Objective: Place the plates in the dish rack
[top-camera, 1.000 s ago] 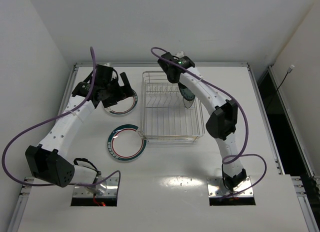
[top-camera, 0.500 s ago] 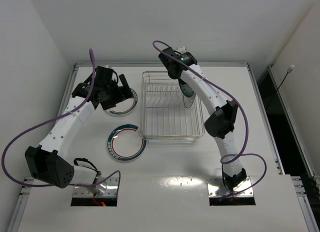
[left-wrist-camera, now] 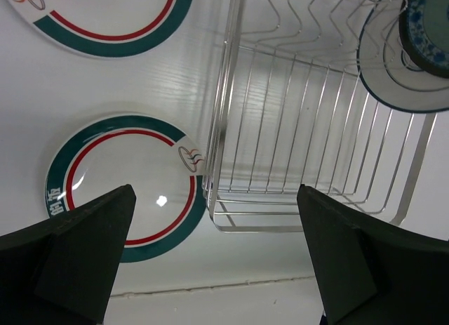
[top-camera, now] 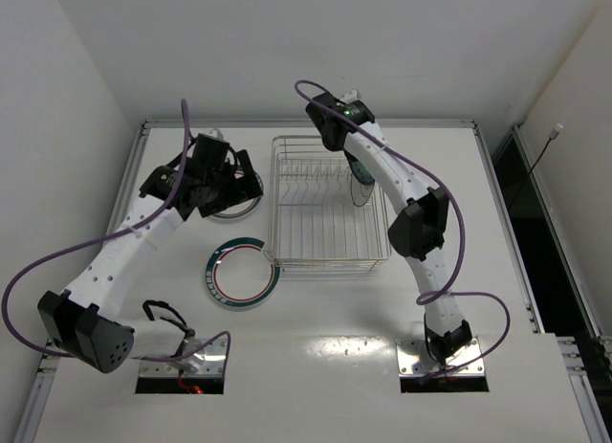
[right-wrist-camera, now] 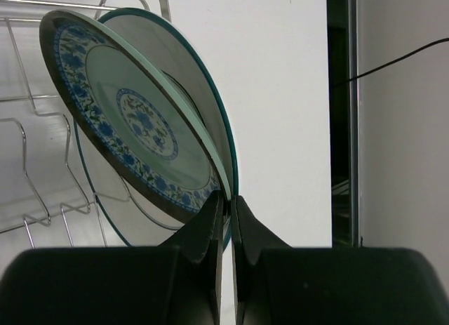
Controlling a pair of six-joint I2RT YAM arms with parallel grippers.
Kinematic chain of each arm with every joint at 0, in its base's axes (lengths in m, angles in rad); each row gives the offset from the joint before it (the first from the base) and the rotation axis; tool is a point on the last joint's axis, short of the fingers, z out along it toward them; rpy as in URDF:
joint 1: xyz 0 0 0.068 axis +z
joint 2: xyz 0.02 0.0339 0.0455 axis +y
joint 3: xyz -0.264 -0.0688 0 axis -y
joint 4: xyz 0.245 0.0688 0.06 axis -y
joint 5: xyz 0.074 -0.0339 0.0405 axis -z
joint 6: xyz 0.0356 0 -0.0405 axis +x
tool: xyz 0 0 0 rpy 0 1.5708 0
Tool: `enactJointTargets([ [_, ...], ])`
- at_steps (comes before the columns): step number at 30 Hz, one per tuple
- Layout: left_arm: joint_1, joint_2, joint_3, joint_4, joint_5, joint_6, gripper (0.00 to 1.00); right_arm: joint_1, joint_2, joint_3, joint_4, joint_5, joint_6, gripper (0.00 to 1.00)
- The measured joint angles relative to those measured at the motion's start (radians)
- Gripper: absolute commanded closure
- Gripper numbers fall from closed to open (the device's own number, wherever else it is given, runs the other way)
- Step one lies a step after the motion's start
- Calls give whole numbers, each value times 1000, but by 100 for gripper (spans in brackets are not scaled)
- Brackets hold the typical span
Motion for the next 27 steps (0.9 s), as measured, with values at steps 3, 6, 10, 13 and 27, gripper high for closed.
enactJointTargets([
  [3, -45, -29, -8, -3, -23, 0, 0, -1, 0, -6, 6, -4, 21, 100],
  [6, -85, -55, -15, -7, -50, 0, 0, 0, 0, -30, 18, -20, 47, 100],
  [10, -113, -95, -36, -11, -82, 1, 0, 8, 0, -66, 38, -75, 93, 100],
  [13, -120, -114, -45, -16, -95, 1, 0, 31, 0, -98, 46, -152, 135, 100],
  [27, -122, -149, -59, -17, -119, 2, 0, 55, -18, -296, 13, -367, 289, 55],
])
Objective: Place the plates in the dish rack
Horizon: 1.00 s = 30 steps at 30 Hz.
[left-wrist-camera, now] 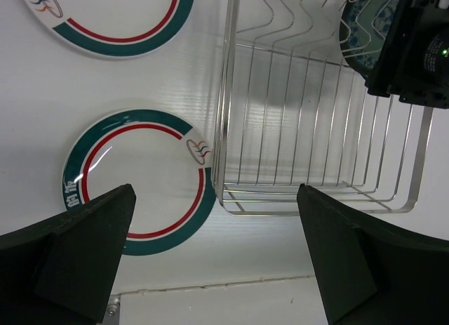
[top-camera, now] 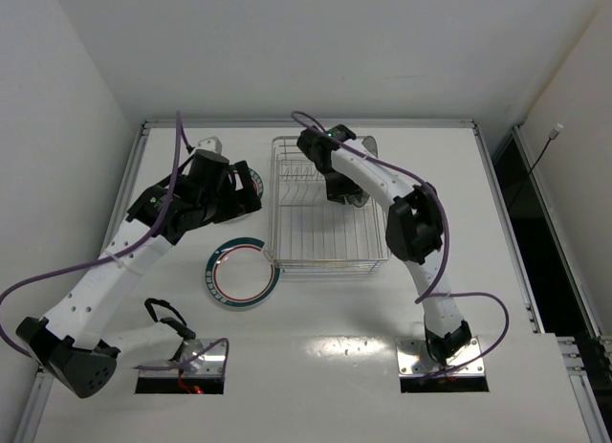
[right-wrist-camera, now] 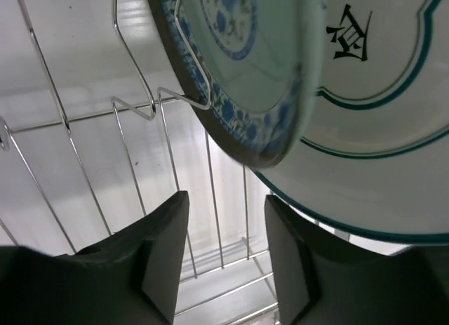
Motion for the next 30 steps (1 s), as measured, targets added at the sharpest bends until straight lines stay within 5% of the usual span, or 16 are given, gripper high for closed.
enactJointTargets([
  [5, 0, -2, -12, 3, -14, 11, 0, -2, -55, 0, -9, 2, -8, 41],
  [12, 0, -3, -26, 0, -77, 24, 0, 2, -297, 9, 60, -27, -93, 36],
  [21, 36, 110, -31, -6, -147, -5, 0, 3, -818, -501, 366, -357, -210, 36],
  [30, 277, 360, 87, 133, -13, -55, 0, -19, -875, -697, 419, -532, -297, 32],
])
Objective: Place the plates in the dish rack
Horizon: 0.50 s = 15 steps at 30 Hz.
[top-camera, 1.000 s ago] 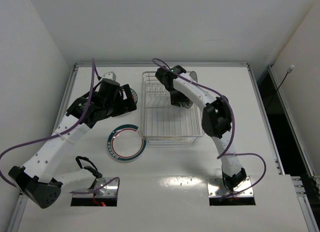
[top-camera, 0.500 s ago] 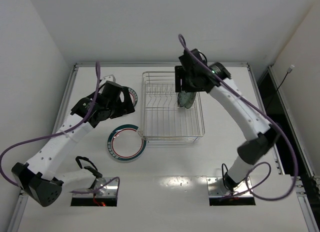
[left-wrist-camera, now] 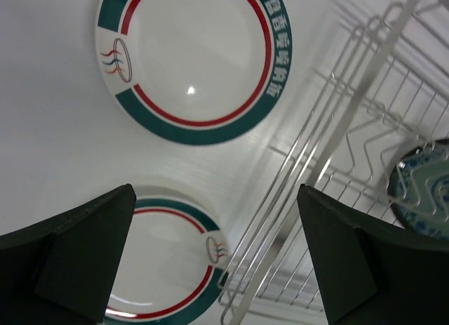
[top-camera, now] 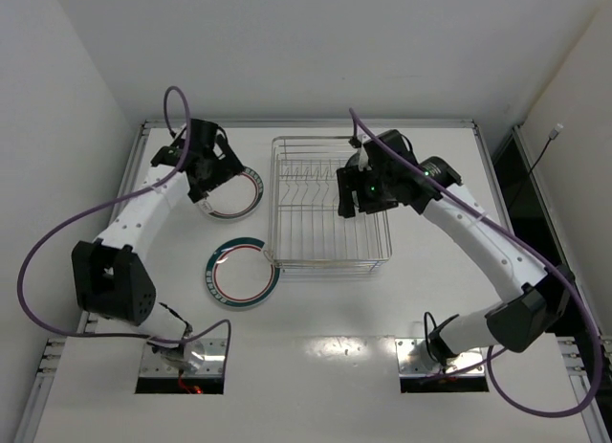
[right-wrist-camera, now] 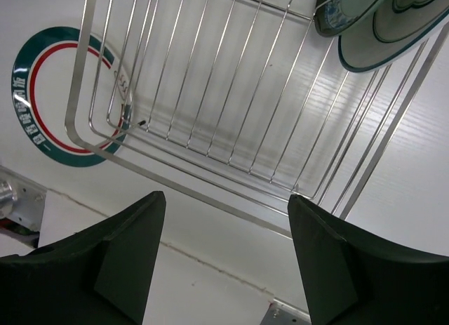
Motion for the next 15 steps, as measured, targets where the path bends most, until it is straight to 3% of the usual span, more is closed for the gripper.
enactJointTargets([
  [9, 193, 143, -40, 193, 171, -64, 0, -46, 1, 26, 5, -108, -57, 31],
  [15, 279, 213, -122, 296, 263, -81, 0, -68, 104, 95, 7, -181, -92, 31],
])
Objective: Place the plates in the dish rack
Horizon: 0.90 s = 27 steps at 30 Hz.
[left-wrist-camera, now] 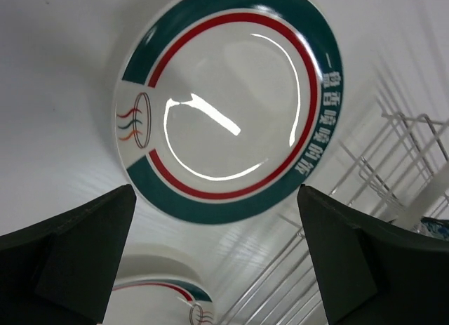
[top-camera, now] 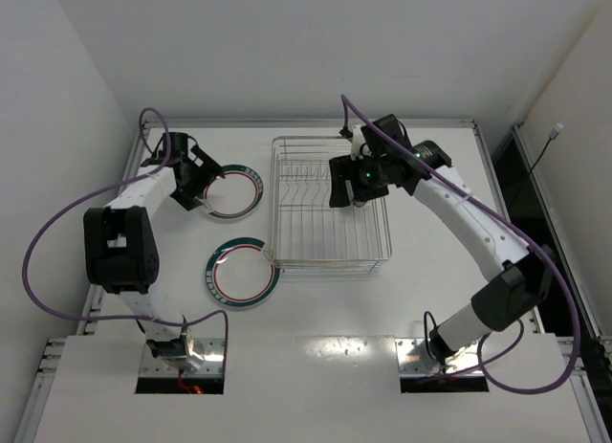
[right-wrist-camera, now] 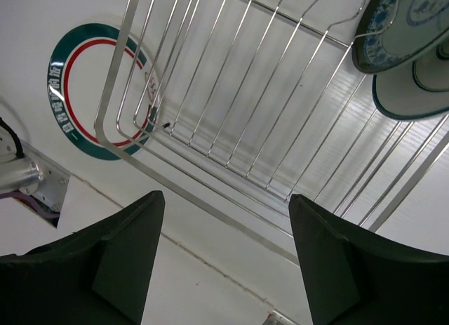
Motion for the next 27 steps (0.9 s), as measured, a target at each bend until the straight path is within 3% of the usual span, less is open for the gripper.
enactJointTargets([
  [10, 50, 182, 0, 109, 116, -7, 13, -40, 89, 85, -16, -59, -40, 31],
  [23, 78, 275, 21, 222, 264, -28, 46, -92, 115, 83, -9, -108, -8, 31],
  [26, 82, 281, 21, 234, 280, -27, 46, -101, 124, 84, -14, -114, -8, 31],
  [27, 82, 281, 21, 235, 281, -26, 40, -104, 127, 86, -19, -117, -8, 31],
])
